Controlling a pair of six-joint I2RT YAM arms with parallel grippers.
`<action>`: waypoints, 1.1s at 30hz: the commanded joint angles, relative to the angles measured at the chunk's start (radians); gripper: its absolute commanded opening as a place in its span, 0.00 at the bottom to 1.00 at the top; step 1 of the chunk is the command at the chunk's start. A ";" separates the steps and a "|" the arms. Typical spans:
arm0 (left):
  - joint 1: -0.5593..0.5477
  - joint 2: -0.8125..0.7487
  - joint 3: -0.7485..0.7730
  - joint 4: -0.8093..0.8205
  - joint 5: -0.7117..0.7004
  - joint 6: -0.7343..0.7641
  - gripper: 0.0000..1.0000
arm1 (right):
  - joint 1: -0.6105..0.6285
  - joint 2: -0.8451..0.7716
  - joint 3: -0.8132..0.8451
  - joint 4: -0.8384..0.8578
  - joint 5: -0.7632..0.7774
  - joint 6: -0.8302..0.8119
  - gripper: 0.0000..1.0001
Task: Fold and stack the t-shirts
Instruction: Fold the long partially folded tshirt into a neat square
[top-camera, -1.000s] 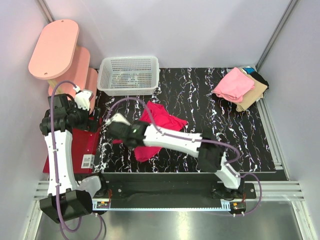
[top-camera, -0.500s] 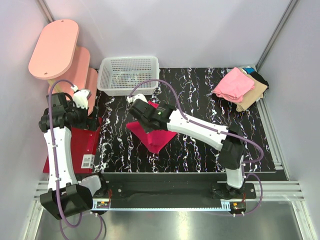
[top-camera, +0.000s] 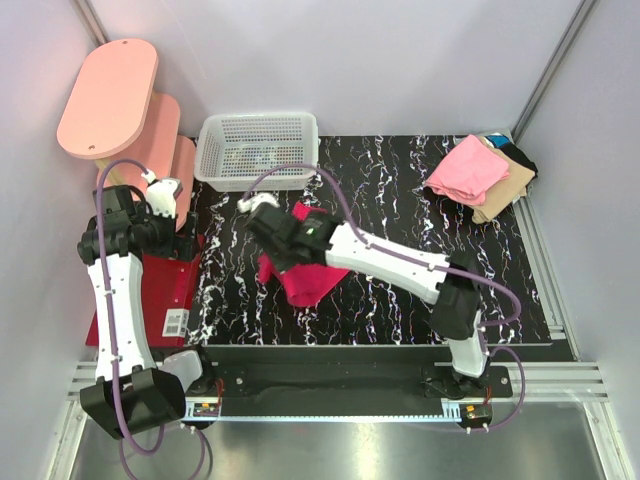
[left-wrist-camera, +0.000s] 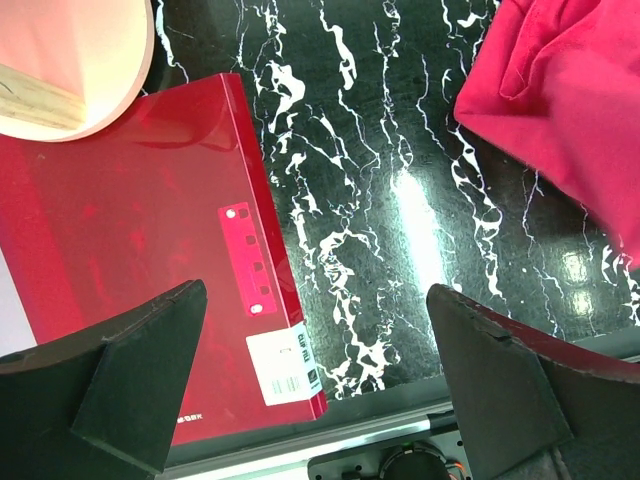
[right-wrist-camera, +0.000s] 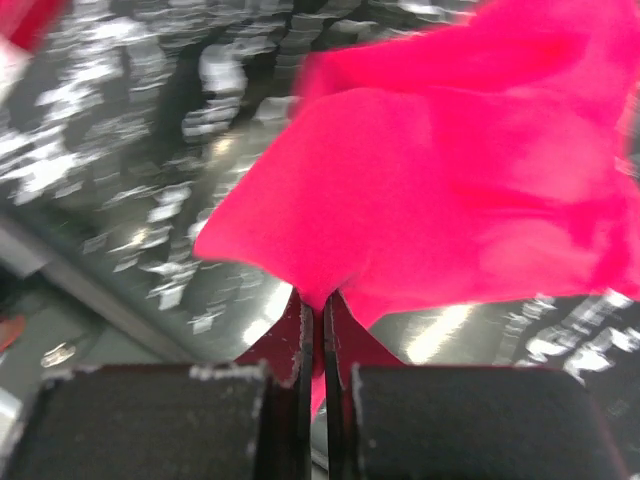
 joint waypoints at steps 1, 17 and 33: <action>0.006 -0.037 0.039 0.020 0.038 -0.007 0.99 | 0.120 0.060 0.165 -0.062 -0.077 -0.011 0.00; 0.004 -0.063 0.018 0.017 0.048 0.021 0.99 | -0.026 0.002 -0.020 0.044 -0.367 0.024 0.00; 0.003 0.018 0.061 -0.017 0.108 0.028 0.99 | -0.372 0.216 -0.115 0.185 -0.568 -0.014 0.11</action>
